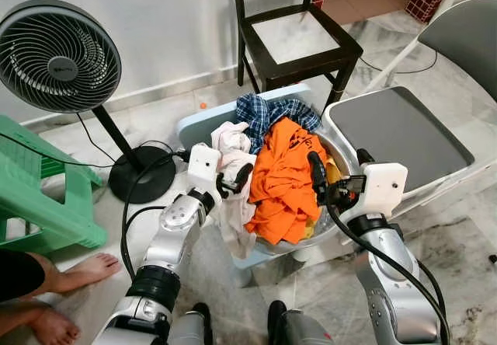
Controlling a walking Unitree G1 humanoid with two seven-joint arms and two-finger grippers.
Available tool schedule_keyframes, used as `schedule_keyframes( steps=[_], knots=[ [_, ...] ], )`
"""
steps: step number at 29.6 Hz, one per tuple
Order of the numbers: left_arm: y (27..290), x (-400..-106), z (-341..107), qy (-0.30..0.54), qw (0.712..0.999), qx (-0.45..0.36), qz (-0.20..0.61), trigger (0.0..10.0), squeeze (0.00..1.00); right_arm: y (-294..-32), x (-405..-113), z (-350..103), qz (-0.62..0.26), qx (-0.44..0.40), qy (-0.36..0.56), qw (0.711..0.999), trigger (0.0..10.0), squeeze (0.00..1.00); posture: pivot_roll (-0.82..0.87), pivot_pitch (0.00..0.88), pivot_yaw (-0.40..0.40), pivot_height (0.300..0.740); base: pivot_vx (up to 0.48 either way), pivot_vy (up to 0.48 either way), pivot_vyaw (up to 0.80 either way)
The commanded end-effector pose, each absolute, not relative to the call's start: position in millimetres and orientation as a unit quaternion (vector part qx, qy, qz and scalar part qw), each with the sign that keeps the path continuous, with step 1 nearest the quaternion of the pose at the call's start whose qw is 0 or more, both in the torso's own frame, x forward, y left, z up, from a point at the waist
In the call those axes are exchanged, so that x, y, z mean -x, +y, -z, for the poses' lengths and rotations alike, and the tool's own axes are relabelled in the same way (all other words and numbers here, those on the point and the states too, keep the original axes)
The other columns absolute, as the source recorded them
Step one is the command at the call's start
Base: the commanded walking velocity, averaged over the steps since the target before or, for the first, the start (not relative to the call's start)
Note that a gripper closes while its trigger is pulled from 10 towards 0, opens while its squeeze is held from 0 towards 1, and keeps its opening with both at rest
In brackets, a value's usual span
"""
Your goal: Hang hanger
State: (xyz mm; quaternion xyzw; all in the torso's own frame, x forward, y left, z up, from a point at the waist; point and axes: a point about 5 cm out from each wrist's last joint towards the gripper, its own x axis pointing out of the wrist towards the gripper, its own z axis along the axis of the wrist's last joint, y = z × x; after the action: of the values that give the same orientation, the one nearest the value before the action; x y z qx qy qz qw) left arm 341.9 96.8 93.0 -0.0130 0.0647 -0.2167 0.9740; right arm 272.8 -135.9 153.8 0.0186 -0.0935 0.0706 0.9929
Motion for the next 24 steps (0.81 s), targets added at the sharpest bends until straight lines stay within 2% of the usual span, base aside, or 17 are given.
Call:
schedule_keyframes(
  steps=[1, 9, 24],
  knots=[
    [100, -339, -83, 0.09, 0.973, 0.015, 0.211, 0.0, 0.0, -135, -271, -155, -0.071, -0.014, -0.096, 0.993, 10.0, 0.0, 0.09, 0.308, 0.002, 0.74, 0.0, 0.0, 0.0],
    [106, -342, -78, 0.108, 0.975, 0.028, 0.19, 0.0, 0.0, -134, -276, -155, -0.075, -0.011, -0.096, 0.992, 10.0, 0.0, 0.1, 0.301, -0.003, 0.74, 0.0, 0.0, 0.0],
    [114, -347, -87, 0.069, 0.985, 0.03, 0.154, 0.0, 0.0, -133, -279, -156, -0.077, -0.003, -0.098, 0.992, 10.0, 0.0, 0.1, 0.295, -0.015, 0.74, 0.0, 0.0, 0.0]
  ],
)
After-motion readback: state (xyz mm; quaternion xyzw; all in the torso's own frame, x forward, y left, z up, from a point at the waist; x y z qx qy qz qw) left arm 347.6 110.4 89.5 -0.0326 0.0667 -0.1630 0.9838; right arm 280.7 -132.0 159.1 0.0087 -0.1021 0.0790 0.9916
